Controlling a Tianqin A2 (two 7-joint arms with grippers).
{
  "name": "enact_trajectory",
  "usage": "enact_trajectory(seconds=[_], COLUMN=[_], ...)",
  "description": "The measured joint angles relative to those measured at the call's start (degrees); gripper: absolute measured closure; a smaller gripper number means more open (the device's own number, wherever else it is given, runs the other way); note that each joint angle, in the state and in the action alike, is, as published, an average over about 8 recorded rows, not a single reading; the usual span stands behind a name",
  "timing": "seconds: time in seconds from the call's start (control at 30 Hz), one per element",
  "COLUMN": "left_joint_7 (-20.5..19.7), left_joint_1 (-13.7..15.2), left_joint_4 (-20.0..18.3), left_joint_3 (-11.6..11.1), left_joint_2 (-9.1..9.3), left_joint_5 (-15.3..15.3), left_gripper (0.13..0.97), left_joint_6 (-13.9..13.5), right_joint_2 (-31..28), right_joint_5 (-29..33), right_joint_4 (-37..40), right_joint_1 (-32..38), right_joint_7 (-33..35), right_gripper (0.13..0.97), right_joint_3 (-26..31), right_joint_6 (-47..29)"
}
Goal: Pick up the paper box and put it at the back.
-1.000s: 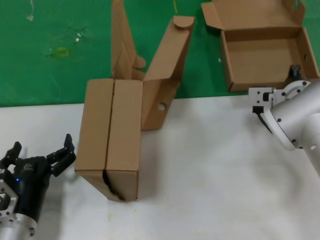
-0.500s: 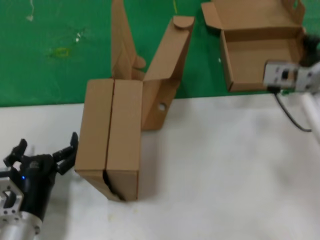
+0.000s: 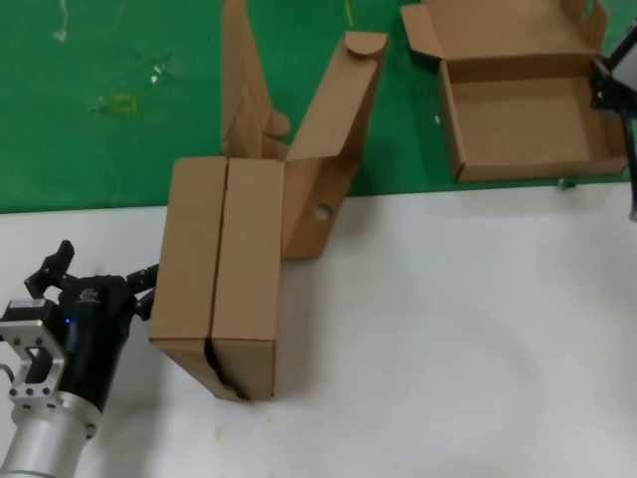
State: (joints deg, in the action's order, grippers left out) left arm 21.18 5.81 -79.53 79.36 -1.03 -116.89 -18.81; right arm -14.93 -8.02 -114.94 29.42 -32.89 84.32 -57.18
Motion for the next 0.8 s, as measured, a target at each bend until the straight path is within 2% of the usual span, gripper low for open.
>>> enact_trajectory(seconds=[0.1, 0.4, 0.8], left_joint_7=[-0.41, -2.46, -5.83], left_joint_1=[-0.07, -0.66, -1.58], left_joint_4=[-0.28, -1.44, -3.38], left_joint_3=[0.3, 1.48, 3.44], left_joint_2=[-0.28, -1.87, -4.44], left_joint_5=[0.31, 1.63, 3.82], left_gripper=[0.132, 0.132, 0.132], left_joint_6=[0.39, 2.21, 5.2], right_joint_2=[0.03, -0.21, -0.58], right_joint_5=[-1.66, -10.95, -26.11], right_joint_4=[0.27, 2.58, 6.31], right_joint_1=[-0.52, -3.38, -8.09], right_joint_7=[0.53, 3.74, 8.99], right_gripper=[0.325, 0.193, 0.133], right_joint_3=[-0.08, 0.69, 1.89], right_joint_6=[1.0, 6.57, 15.69])
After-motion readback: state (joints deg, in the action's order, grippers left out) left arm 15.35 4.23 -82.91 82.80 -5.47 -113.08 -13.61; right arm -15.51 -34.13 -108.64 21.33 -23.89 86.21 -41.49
